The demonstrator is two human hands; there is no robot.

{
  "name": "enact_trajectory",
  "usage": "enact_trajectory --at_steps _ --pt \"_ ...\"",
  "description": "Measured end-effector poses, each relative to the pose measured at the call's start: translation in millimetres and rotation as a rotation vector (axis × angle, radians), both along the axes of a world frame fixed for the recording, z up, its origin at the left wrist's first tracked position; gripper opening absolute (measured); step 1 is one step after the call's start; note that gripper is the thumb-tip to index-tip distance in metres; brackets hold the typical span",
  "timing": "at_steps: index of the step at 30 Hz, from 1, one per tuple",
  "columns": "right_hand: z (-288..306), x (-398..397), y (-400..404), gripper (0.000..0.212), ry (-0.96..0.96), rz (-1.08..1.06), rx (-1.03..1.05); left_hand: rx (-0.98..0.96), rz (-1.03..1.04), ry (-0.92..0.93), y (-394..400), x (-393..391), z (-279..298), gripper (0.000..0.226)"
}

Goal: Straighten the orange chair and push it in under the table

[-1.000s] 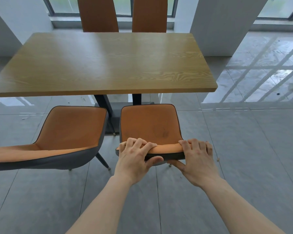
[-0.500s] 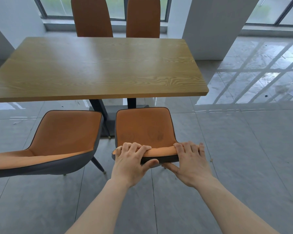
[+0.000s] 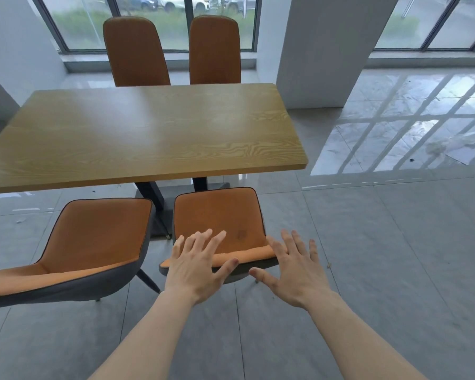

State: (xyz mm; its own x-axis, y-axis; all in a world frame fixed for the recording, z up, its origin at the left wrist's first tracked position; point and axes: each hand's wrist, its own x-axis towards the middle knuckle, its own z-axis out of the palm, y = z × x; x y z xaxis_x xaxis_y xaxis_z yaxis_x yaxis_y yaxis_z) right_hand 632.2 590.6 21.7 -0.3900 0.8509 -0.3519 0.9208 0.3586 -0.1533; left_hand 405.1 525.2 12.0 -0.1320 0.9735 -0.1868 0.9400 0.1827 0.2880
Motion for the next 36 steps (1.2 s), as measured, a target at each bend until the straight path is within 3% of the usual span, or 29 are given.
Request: enact_trajectory --at_steps 11,21,28,36 --pt "81 158 126 0.106 0.119 -0.034 0.086 0.119 -0.025 0.106 138 143 80 0.084" --pt "154 309 309 0.107 0.146 -0.078 0.232 0.216 -0.072 0.069 327 290 150 0.085" --pt "156 325 488 0.107 0.108 -0.067 0.311 0.29 -0.051 0.082 507 309 147 0.084" --pt "179 281 725 0.105 0.103 -0.026 0.302 0.309 0.039 0.061 733 264 162 0.084"
